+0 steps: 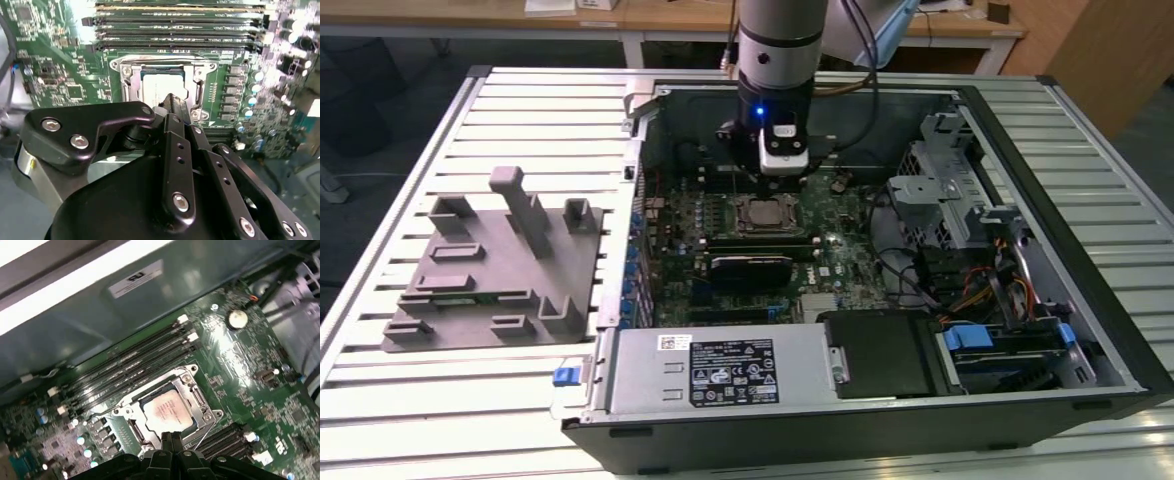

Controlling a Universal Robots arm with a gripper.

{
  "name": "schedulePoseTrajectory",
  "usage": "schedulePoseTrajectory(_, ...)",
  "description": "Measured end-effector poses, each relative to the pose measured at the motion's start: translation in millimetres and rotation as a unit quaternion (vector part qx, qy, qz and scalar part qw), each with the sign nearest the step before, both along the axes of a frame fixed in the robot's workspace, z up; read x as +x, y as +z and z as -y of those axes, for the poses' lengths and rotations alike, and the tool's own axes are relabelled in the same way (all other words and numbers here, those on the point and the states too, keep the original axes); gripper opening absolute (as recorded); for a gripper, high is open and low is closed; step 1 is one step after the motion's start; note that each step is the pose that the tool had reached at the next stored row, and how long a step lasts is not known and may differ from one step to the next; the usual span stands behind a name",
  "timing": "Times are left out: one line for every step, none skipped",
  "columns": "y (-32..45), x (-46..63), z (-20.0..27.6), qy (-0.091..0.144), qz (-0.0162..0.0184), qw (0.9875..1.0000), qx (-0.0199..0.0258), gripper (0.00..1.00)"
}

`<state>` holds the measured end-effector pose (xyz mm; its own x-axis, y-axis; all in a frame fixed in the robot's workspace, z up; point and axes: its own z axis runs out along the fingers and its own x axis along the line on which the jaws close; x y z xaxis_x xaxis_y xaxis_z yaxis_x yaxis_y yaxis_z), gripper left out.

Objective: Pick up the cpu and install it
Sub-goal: 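Install the first cpu locking lever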

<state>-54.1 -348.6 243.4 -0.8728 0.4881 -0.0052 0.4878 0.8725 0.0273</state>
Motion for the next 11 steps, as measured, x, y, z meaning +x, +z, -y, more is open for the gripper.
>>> schedulePoseTrajectory(-0.2,0.0,0.0,0.009,0.0000,1.0000,0.0000,0.11)
schedulePoseTrajectory(-0.4,0.0,0.0,0.018,0.0000,0.9998,0.0000,0.11)
schedulePoseTrajectory(-0.6,0.0,0.0,0.027,0.0000,0.9996,0.0000,0.11)
schedulePoseTrajectory(-0.9,0.0,0.0,0.036,0.0000,0.9993,0.0000,0.11)
schedulePoseTrajectory(-1.1,0.0,0.0,0.045,0.0000,0.9990,0.0000,0.11)
schedulePoseTrajectory(-1.3,0.0,0.0,0.054,0.0000,0.9985,0.0000,0.11)
schedulePoseTrajectory(-1.4,0.0,0.0,0.064,0.0000,0.9980,0.0000,0.11)
schedulePoseTrajectory(-1.5,0.0,0.0,0.071,0.0000,0.9974,0.0000,0.11)
schedulePoseTrajectory(-1.6,0.0,0.0,0.079,0.0000,0.9969,0.0000,0.11)
schedulePoseTrajectory(-1.7,0.0,0.0,0.087,0.0000,0.9962,0.0000,0.11)
schedulePoseTrajectory(-1.8,0.0,0.0,0.096,0.0000,0.9954,0.0000,0.11)
